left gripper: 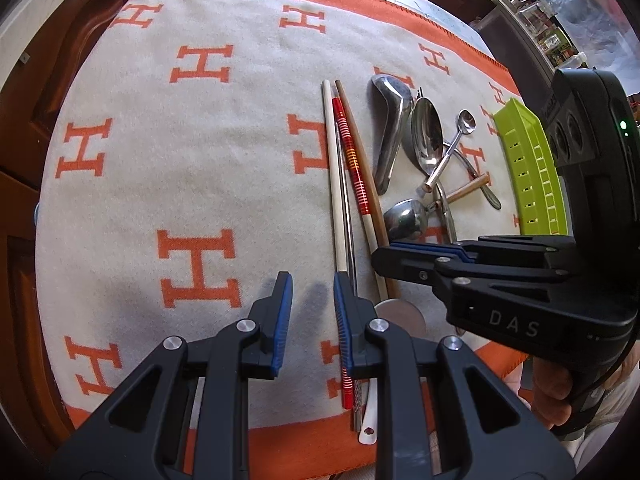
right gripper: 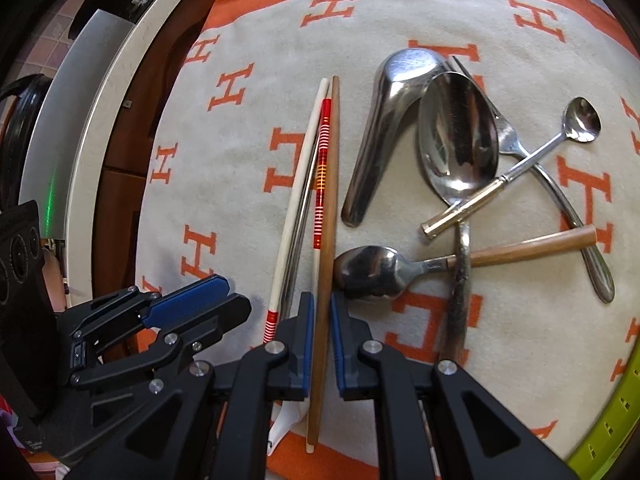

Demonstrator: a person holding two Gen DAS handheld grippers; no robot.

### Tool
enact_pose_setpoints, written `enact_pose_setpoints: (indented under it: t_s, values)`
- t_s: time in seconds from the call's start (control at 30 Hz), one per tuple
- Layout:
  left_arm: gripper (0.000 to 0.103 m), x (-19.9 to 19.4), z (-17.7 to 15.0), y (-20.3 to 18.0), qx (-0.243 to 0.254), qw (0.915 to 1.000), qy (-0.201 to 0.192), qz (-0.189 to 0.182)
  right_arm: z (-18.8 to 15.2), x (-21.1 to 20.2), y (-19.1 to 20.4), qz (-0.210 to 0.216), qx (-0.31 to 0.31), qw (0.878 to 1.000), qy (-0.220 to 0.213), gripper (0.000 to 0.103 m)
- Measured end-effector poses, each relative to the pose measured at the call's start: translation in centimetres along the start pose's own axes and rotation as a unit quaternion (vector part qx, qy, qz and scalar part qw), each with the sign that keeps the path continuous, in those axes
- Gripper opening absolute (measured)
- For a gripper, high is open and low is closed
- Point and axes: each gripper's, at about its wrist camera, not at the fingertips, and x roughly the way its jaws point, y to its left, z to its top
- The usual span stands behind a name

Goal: Organize utensils
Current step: 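Move both tools back over the remaining chopsticks on the blanket, then grasp a brown wooden chopstick with the right tool while the left tool grasps a red-banded chopstick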

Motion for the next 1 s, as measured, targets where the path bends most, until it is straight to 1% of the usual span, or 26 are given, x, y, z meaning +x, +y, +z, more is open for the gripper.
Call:
enact_pose_setpoints:
  t_s: [0.13,0.3,0.43,0.53,0.73,0.83,0.9,1.0]
  values:
    - [0.018,0.3,0.0,0.0,0.001,1.0,0.005,0.0,-0.1,0.2,0.7,-0.015,-0.017,1.0,-0.006,0.009]
    - [0.018,0.8,0.6,-0.5,0.005,1.0,0.007,-0.001,-0.7,-0.3,0.9,-0.033,-0.034,0.999,-0.023,0.007]
    - [0.018,1.3,1.2,-1.4,0.011,0.9999,0.01,-0.001,-1.1,-1.2,-0.4,-0.028,-0.018,0.999,-0.031,0.007]
    - [0.018,2.0,1.7,-1.9,0.015,0.9997,0.016,0.006,-1.5,-1.8,-1.4,-0.023,-0.008,0.999,-0.036,0.007]
    - [0.012,2.4,2.2,-2.2,0.012,0.9997,0.017,0.015,-2.3,-2.9,-2.5,-0.011,0.004,0.999,-0.046,0.006]
    - [0.012,2.5,2.4,-2.3,0.011,0.9996,0.02,0.015,-2.5,-3.1,-2.6,-0.006,0.005,0.999,-0.048,0.006]
    - [0.011,2.5,2.4,-2.2,0.005,0.9997,0.023,0.012,-2.5,-3.1,-2.6,-0.001,0.005,0.999,-0.047,0.006]
    - [0.011,2.3,2.4,-1.2,-0.011,0.9996,0.026,-0.004,-2.6,-3.1,-2.8,0.005,0.004,0.999,-0.048,0.007]
